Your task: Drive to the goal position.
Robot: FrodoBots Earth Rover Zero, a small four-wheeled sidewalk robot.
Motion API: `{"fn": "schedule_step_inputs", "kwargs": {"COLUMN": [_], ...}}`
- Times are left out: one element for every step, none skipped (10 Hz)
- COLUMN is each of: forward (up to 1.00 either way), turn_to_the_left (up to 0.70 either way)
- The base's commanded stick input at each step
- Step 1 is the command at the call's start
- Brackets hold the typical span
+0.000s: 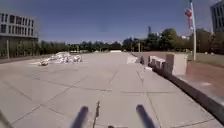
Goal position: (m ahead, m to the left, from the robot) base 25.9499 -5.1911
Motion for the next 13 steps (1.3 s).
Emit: {"fn": "schedule_step_inputs", "kwargs": {"forward": [0.70, 0.70, 0.70, 0.70, 0.70, 0.70, 0.70, 0.70, 0.70, 0.70, 0.70, 0.70, 0.70], "turn_to_the_left": [0.00, 0.00, 0.00, 0.00, 0.00, 0.00, 0.00, 0.00, 0.00, -0.10, -0.31, -0.27, -0.18]}}
